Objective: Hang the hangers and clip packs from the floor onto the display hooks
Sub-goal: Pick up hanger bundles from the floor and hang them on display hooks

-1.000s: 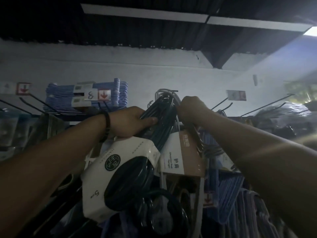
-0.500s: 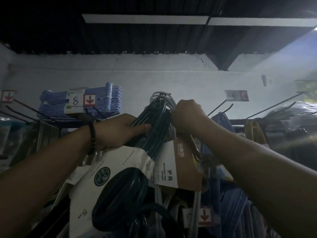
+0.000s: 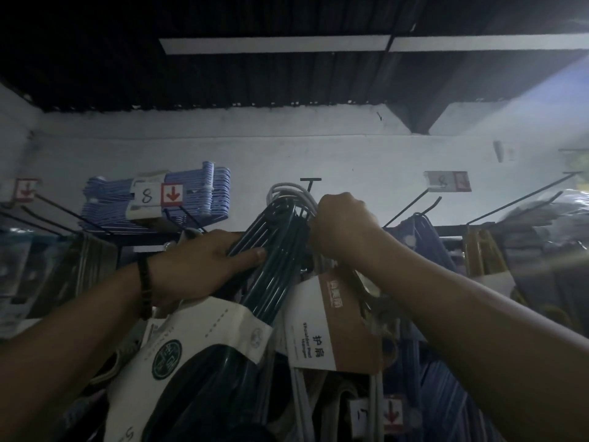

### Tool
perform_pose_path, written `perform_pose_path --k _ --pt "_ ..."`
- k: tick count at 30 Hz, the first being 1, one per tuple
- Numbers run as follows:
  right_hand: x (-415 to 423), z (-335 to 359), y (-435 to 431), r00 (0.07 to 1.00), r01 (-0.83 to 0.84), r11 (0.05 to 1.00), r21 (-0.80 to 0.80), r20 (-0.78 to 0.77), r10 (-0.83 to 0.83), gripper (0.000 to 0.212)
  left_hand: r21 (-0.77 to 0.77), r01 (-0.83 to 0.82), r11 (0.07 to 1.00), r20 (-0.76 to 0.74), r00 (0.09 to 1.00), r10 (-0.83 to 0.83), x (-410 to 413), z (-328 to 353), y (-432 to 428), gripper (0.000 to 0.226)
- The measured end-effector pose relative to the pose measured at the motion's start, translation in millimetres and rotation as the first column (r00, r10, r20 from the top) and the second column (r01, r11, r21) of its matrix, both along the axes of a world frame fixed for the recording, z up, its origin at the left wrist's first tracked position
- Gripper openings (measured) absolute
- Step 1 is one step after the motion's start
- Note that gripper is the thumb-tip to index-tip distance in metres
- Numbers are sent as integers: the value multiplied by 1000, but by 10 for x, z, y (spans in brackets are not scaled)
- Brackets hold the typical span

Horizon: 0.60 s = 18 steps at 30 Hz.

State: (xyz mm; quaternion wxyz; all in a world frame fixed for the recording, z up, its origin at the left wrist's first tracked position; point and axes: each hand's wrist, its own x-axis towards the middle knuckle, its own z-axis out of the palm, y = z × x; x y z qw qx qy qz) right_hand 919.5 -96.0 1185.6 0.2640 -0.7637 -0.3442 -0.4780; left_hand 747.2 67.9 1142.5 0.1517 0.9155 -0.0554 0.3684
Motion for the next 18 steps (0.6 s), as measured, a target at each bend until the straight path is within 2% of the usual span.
perform_pose_path --k 2,4,6,11,15,18 --pt "66 -30 3 999 14 997 -72 -31 -16 24 -1 -3 1000 -4 1000 3 34 -4 10 37" --pt "111 -58 -20 998 55 992 -116 -24 -58 20 9 -23 1000 -1 1000 23 69 30 -9 39" --pt "93 -66 -39 997 80 992 -98 -13 -82 18 6 -29 1000 2 1000 29 90 78 -13 46" --pt "-50 -37 -124 998 43 999 -10 -48 -43 23 6 27 1000 0 1000 -27 170 105 37 36" --pt "-104 4 -178 993 113 994 -12 35 -113 17 10 80 997 34 996 -80 248 131 29 37" --pt "-87 74 -163 985 151 988 -8 82 -150 20 -11 112 994 72 991 -111 303 152 39 38"
